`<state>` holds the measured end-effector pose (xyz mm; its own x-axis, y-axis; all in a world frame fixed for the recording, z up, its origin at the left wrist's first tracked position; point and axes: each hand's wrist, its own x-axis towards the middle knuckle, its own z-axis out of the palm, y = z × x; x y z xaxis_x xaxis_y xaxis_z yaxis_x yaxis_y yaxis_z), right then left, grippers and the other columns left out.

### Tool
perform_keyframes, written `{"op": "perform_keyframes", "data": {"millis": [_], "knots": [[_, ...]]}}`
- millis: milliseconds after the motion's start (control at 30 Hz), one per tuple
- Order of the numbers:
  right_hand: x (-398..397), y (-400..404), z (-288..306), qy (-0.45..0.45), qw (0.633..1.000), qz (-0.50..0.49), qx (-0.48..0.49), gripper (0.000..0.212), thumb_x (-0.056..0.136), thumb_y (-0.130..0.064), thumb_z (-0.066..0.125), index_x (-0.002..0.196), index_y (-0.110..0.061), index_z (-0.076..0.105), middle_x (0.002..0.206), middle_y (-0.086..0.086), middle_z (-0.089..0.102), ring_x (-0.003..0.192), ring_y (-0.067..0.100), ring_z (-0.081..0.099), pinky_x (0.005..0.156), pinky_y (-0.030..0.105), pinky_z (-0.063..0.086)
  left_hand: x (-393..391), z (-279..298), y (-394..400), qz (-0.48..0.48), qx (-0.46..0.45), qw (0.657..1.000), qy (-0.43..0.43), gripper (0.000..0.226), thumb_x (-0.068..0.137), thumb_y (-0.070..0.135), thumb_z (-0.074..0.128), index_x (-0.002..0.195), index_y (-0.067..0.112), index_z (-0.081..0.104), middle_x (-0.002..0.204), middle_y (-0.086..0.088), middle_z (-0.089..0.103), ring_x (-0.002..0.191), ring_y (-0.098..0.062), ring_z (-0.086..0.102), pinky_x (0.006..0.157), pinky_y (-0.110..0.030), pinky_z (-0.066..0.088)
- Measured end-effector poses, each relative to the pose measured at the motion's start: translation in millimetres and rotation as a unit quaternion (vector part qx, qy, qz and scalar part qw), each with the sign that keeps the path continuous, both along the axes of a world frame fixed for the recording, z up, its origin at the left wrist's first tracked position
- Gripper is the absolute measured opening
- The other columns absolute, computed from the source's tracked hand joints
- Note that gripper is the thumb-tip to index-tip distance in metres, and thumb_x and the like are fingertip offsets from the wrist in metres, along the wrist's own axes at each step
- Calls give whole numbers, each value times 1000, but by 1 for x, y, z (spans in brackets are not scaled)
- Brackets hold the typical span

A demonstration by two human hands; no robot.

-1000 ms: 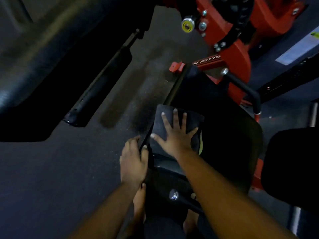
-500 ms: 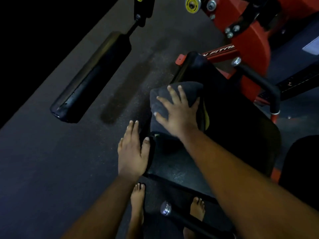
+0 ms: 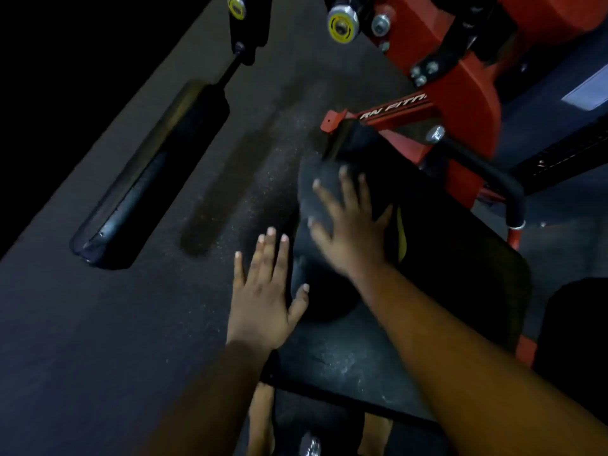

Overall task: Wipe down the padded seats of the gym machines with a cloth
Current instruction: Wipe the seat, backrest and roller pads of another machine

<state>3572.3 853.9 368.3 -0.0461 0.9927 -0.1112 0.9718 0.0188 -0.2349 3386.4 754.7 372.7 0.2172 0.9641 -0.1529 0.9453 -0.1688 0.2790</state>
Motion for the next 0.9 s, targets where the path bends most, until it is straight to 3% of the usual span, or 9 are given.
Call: {"op": "perform_keyframes", "data": {"millis": [67,133,333,433,500,567,667,767,900], "knots": [[2,-43,2,-10,999,52,-7,73,92,-68,36,159,-50,12,173,-3,-5,158,31,-1,106,83,18,-1,1,1,-27,-18,999,8,84,100,61,29,165,15,4,173,-8,-5,160,-22,-4,127,-57,8],[17,-31,1,-2,996,83,-26,76,90,-71,38,158,-53,9,172,-6,-8,158,29,-5,105,85,16,0,0,3,-50,-36,998,19,83,100,63,27,165,16,4,173,-8,-6,160,-21,-5,126,-57,10],[20,120,6,26,994,-92,-49,77,87,-73,45,157,-50,21,172,-3,-8,157,31,-10,103,88,6,4,-2,8,-66,-34,996,46,82,102,64,28,164,22,-3,172,-8,-15,158,-23,-14,127,-53,-3],[6,81,10,19,997,-69,-25,78,84,-71,30,157,-45,29,173,2,-2,157,33,-4,106,85,13,2,-2,8,-66,-50,996,33,82,101,64,29,164,23,-3,171,-7,-16,158,-22,-15,128,-53,-1],[-1,25,6,23,999,-30,-32,77,85,-71,26,158,-47,22,173,0,-5,158,31,-6,107,86,12,0,-2,7,-69,-59,995,36,80,102,64,29,165,20,5,172,-7,-15,158,-23,-14,128,-54,3],[5,1,1,12,999,-14,-47,77,88,-72,33,158,-51,10,171,-4,-13,157,29,-11,106,87,9,0,-2,9,-72,-59,995,33,79,102,64,29,163,18,10,172,-8,-13,159,-24,-12,128,-55,6],[20,59,2,32,997,-49,-45,84,84,-77,47,157,-54,12,171,-7,-14,157,29,-13,103,89,5,1,-3,8,-72,-56,996,21,81,100,64,28,163,24,-3,172,-6,-13,159,-23,-12,128,-54,5],[20,120,9,34,991,-109,-63,83,85,-77,49,157,-51,20,171,-3,-11,157,33,-10,102,89,4,1,-4,9,-65,-48,997,12,82,100,64,28,164,24,-4,172,-4,-13,159,-22,-12,128,-53,3],[2,77,10,18,996,-74,-48,76,89,-71,46,157,-51,18,172,-4,-11,157,32,-10,106,86,6,-1,-3,10,-62,-52,997,-5,83,99,63,31,165,24,0,172,-3,-11,159,-21,-11,128,-53,3]]}}
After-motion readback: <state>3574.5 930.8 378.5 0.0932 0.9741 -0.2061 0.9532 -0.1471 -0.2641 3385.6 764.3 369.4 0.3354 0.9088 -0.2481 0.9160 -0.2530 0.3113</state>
